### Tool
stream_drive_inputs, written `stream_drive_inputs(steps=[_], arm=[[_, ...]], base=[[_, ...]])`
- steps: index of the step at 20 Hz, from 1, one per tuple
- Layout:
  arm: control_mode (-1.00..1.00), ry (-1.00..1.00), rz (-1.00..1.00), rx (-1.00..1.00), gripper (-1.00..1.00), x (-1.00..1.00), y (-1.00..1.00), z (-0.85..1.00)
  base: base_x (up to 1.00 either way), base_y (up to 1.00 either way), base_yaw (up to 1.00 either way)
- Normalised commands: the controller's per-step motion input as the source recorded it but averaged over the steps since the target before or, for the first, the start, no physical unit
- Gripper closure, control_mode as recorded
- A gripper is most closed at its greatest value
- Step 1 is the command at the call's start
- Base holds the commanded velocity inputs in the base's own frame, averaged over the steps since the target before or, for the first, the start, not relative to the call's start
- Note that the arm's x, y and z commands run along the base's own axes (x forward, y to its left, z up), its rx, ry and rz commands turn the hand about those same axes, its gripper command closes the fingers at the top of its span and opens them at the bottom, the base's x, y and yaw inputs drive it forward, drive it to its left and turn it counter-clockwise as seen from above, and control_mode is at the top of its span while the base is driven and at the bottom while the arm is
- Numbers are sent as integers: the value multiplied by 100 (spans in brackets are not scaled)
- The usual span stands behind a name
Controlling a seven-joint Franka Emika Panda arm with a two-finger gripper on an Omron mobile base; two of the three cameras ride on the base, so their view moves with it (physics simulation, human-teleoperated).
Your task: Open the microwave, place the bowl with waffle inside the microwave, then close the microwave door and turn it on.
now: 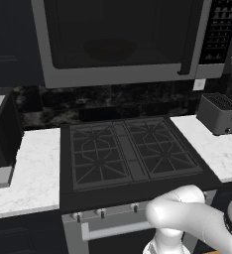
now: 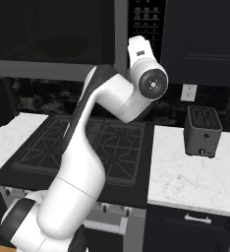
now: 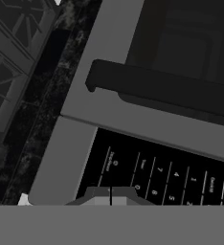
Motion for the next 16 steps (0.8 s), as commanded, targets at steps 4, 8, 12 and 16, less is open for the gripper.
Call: stream_drive_inputs(steps=[4,8,12,16], arm=[[-100,0,0,0,100,18,0,0],[-100,0,0,0,100,23,0,0],[-100,0,0,0,100,29,-1,0],[-100,0,0,0,100,27,-3,0]], base=[[0,0,0],[0,0,0],[0,0,0],[0,0,0]])
